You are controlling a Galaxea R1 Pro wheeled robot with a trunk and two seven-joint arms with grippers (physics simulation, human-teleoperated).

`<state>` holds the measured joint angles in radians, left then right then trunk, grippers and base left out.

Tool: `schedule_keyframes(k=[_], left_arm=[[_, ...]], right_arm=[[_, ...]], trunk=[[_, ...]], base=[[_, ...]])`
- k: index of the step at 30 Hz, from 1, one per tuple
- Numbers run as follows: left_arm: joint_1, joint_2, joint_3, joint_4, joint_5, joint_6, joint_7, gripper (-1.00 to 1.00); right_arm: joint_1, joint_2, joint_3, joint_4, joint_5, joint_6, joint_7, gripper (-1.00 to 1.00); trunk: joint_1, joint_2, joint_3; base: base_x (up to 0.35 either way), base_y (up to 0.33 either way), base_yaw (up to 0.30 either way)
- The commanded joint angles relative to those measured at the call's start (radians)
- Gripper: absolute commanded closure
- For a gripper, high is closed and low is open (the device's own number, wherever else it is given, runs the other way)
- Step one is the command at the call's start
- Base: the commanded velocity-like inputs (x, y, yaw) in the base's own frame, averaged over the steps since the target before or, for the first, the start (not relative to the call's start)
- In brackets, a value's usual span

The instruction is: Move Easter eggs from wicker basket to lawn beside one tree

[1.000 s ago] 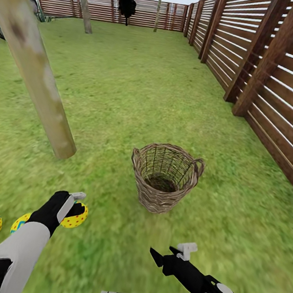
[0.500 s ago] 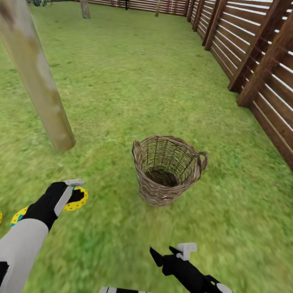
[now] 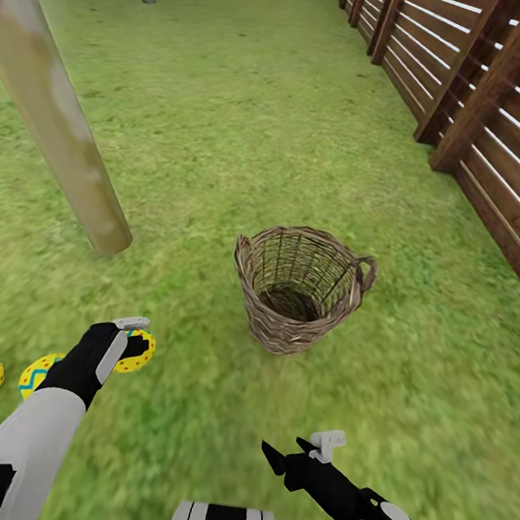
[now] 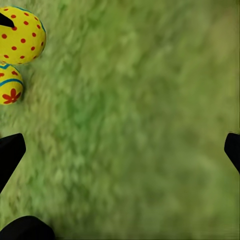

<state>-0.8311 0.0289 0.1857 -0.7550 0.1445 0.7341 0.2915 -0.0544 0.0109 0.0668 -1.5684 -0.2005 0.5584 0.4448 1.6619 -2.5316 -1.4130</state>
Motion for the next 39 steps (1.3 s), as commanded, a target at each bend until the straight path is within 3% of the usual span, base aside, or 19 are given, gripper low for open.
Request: schedule_keyframes(k=[1,16,23,24,27,29,32,39], left_arm=[[0.0,0.0,0.0,-0.001,0.01,0.003,0.007,1.0],[0.0,-0.001,0.0,-0.001,0.01,0.002,0.001,1.0],[0.0,-0.001,0.0,-0.001,0.01,0.002,0.001,1.0],[0.0,-0.001,0.0,-0.002,0.01,0.002,0.001,1.0],[0.0,0.0,0.0,-0.001,0.01,0.002,0.001,1.0],[0.0,-0.001,0.0,-0.001,0.01,0.002,0.001,1.0],[0.0,-0.001,0.0,-0.001,0.01,0.002,0.001,1.0],[0.0,-0.001,-0.001,-0.001,0.01,0.002,0.001,1.0]], right_arm=[[0.0,0.0,-0.001,-0.001,-0.007,0.008,0.0,-1.0],[0.0,0.001,-0.001,-0.001,-0.006,0.008,-0.001,-1.0],[0.006,-0.006,-0.017,-0.015,-0.014,-0.004,0.017,-1.0],[0.006,-0.007,-0.024,-0.016,-0.015,-0.004,0.033,-1.0],[0.007,-0.02,-0.129,-0.016,-0.02,0.003,0.171,-1.0],[0.007,-0.023,-0.173,-0.016,-0.02,0.006,0.235,-1.0],[0.007,-0.024,-0.197,-0.016,-0.016,0.007,0.27,-1.0],[0.005,-0.024,-0.203,-0.012,-0.008,0.009,0.279,-1.0]], trunk=[[0.0,-0.001,-0.005],[0.007,-0.004,-0.063],[0.007,-0.004,-0.063],[0.007,-0.004,-0.063],[0.007,-0.004,-0.063],[0.007,-0.004,-0.063],[0.007,-0.004,-0.067],[0.011,-0.006,-0.094]], base=[[0.0,0.0,0.0],[0.0,0.0,0.0],[0.0,0.0,0.0],[0.0,0.0,0.0],[0.0,0.0,0.0],[0.0,0.0,0.0],[0.0,0.0,0.0],[0.0,0.0,0.0]])
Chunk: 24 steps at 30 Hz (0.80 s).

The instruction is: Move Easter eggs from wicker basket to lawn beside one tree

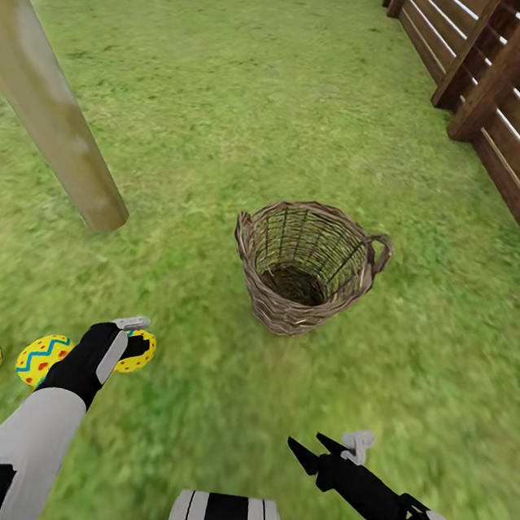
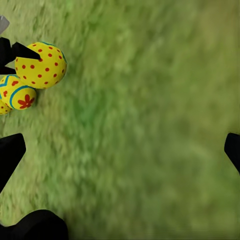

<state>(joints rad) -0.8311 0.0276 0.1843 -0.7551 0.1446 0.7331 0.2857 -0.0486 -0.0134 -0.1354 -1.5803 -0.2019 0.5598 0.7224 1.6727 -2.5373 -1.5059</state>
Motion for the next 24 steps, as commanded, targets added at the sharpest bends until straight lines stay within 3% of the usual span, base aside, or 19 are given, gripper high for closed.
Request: schedule_keyframes(k=[1,10,15,24], left_arm=[[0.0,0.0,0.0,-0.001,0.01,0.003,0.007,1.0],[0.0,0.0,0.0,-0.001,0.01,0.003,0.007,1.0],[0.0,0.0,0.0,-0.001,0.01,0.003,0.007,1.0],[0.0,0.0,0.0,-0.001,0.01,0.003,0.007,1.0]], right_arm=[[0.0,0.0,-0.001,0.0,-0.007,0.008,0.001,-1.0],[0.0,0.0,-0.001,0.0,-0.006,0.008,0.002,-1.0],[0.0,0.0,-0.001,0.0,-0.005,0.008,0.001,-1.0],[0.0,0.001,-0.001,0.002,-0.005,0.008,0.0,-1.0]], trunk=[[0.0,-0.001,-0.005],[0.004,-0.003,-0.039],[0.004,-0.003,-0.039],[0.007,-0.004,-0.066]], base=[[0.0,0.0,0.0],[0.0,0.0,0.0],[0.0,0.0,0.0],[0.0,0.0,0.0]])
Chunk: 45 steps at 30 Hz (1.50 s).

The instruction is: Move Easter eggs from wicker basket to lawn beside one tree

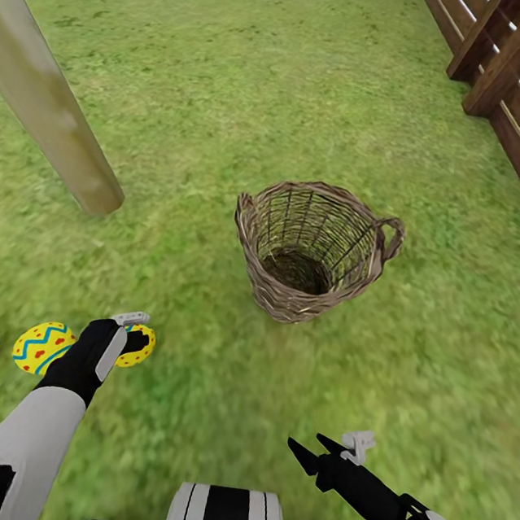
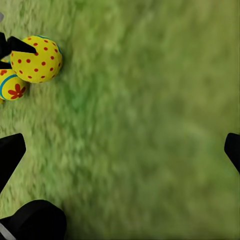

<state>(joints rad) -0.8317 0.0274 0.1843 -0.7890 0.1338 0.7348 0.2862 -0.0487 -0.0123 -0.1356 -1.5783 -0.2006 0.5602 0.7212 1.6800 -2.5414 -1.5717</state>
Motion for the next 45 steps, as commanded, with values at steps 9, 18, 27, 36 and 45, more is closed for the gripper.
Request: schedule_keyframes(k=[9,18,27,36,45], left_arm=[[0.0,-0.001,0.0,0.032,0.021,0.0,0.007,-1.0],[0.0,-0.001,0.0,0.033,0.021,0.0,0.007,-1.0],[0.0,0.0,0.0,0.042,0.021,0.001,0.007,-1.0],[0.0,0.0,0.0,0.045,0.021,0.002,0.006,-1.0],[0.0,0.0,0.0,0.045,0.021,0.002,0.005,-1.0]], right_arm=[[-0.001,0.0,-0.001,0.002,-0.005,0.007,0.0,-1.0],[-0.002,0.0,-0.002,0.003,-0.006,0.007,0.0,-1.0],[-0.002,0.0,-0.001,0.003,-0.006,0.007,0.0,-1.0],[-0.002,0.0,-0.001,0.003,-0.006,0.007,0.0,-1.0],[-0.002,0.0,-0.001,0.003,-0.008,0.007,0.0,-1.0]], trunk=[[0.0,0.0,-0.001],[0.0,0.0,-0.001],[-0.003,0.002,0.03],[-0.008,0.004,0.065],[-0.012,0.006,0.1]], base=[[0.0,0.0,0.0],[0.0,0.0,0.0],[0.0,0.0,0.0],[0.0,0.0,0.0],[0.0,0.0,0.0]])
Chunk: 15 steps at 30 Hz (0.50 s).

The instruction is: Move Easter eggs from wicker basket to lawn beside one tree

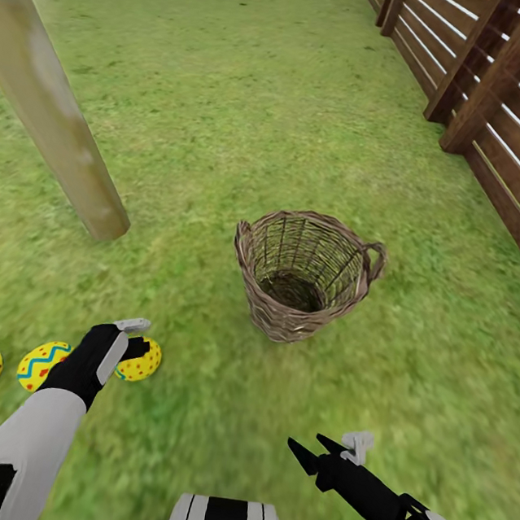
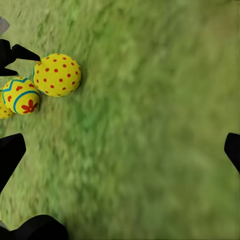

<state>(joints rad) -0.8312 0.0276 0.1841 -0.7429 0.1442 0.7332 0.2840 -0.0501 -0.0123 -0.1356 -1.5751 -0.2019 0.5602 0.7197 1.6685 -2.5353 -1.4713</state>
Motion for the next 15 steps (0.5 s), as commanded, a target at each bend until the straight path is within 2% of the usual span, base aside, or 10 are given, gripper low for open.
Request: schedule_keyframes(k=[1,15], left_arm=[[0.0,0.0,0.0,-0.001,0.011,0.003,0.007,-1.0],[0.0,0.0,0.0,-0.001,0.011,0.003,0.009,-1.0]], right_arm=[[0.0,0.0,-0.001,0.0,-0.006,0.007,0.001,-1.0],[0.0,-0.001,-0.001,0.0,-0.006,0.007,0.001,-1.0]], trunk=[[-0.001,0.0,0.003],[-0.007,0.003,0.057]], base=[[0.0,0.0,0.0],[0.0,0.0,0.0]])
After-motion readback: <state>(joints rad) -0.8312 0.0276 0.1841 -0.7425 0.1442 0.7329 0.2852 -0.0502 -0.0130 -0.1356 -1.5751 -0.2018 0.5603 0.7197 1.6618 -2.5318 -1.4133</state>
